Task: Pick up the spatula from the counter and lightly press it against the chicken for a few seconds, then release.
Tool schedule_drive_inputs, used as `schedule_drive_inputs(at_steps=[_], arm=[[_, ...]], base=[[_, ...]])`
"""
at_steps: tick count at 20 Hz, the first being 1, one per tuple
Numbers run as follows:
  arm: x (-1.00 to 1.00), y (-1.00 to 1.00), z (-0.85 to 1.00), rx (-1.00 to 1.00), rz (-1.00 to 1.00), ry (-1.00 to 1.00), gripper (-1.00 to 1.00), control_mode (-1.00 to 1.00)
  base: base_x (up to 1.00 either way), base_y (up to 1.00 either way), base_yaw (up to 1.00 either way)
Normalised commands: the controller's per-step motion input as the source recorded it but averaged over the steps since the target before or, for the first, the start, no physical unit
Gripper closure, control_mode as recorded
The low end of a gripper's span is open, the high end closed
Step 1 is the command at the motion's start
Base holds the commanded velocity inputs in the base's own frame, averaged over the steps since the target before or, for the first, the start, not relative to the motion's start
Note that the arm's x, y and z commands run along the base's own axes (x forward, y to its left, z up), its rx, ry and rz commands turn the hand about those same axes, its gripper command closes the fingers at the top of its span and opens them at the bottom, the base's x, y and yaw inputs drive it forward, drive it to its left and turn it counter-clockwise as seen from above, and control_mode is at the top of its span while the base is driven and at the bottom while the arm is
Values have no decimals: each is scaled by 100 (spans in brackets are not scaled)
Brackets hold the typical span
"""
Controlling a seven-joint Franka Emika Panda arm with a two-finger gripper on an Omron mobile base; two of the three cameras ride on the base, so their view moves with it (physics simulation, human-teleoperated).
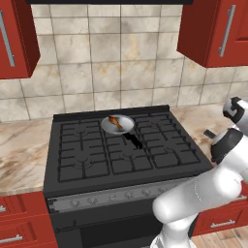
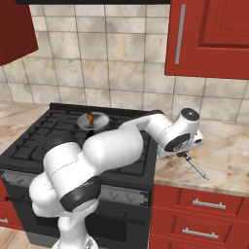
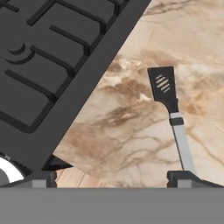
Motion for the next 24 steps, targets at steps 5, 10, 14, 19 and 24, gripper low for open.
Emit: schedule_drive_inputs(at_steps=[5, 10, 14, 19, 24], arm=[[16, 0, -17, 0, 1, 4, -100, -100], [10, -1, -17, 0, 1, 2, -100, -100], [8, -5, -9, 0, 1, 0, -100, -100], [9, -8, -8, 0, 2, 0, -100, -100], [6, -8, -10, 0, 2, 1, -100, -100]], base=[[0, 0, 0], [0, 0, 0], [0, 0, 0], [0, 0, 0], [0, 0, 0]])
